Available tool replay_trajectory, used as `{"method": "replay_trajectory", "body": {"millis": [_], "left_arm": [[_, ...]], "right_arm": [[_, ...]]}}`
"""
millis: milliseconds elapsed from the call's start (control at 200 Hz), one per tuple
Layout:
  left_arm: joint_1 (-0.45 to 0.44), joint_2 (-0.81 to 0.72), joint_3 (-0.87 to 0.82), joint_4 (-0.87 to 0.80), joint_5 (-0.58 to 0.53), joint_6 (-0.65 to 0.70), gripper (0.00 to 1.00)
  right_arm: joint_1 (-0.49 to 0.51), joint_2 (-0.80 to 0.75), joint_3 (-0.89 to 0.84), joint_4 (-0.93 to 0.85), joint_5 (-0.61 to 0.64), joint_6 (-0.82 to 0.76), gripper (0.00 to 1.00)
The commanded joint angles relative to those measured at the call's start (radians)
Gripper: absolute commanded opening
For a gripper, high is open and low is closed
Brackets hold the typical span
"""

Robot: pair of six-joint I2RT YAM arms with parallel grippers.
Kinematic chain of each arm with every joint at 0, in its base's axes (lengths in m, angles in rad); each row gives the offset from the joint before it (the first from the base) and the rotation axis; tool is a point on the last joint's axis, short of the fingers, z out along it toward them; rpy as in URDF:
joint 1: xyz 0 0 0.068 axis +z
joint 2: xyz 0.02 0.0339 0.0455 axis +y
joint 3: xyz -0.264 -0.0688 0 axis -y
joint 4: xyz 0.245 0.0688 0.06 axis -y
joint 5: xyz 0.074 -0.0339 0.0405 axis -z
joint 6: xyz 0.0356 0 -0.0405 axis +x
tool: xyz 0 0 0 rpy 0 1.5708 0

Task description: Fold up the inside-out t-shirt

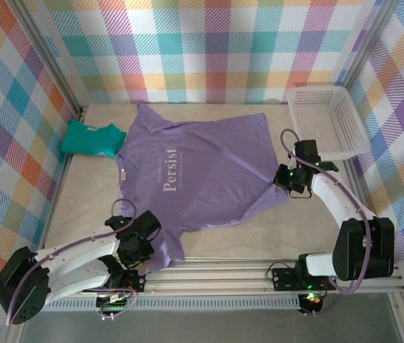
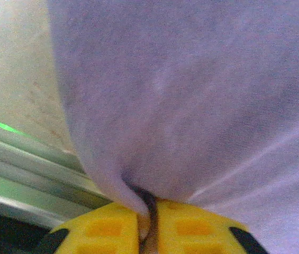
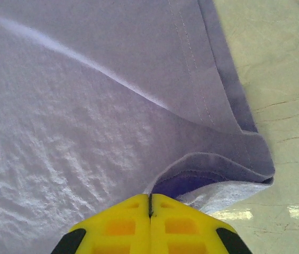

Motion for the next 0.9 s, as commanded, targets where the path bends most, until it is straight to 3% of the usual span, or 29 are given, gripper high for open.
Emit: {"method": "replay_trajectory", "body": {"millis": [0,85,320,480,660,895], "left_arm": [[-0.007,-0.045,0.005,-0.001,-0.065,0.007,0.08],[0.003,-0.093,0.033,-0.049,-0.094,0.016,0.0],[0.113,-0.29,0.23,-0.171,-0.296,0.121,0.0],[0.18,-0.293,0.421,0.047,-0.51,0.334,0.0],[0.221,-0.252,0.711,0.248,-0.696,0.626,0.0],[0.221,-0.199,1.242,0.18,-0.635,0.902,0.0]], "right_arm": [[-0.006,-0.034,-0.013,-0.021,0.015,-0.027,0.0],[-0.013,-0.047,-0.018,-0.035,0.025,-0.029,0.0],[-0.087,-0.158,-0.012,-0.074,0.049,-0.029,0.0],[-0.112,-0.186,0.018,0.02,0.002,0.021,0.0],[-0.127,-0.197,0.199,-0.04,0.019,0.004,0.0],[-0.128,-0.428,0.526,-0.226,0.093,-0.015,0.0]]}}
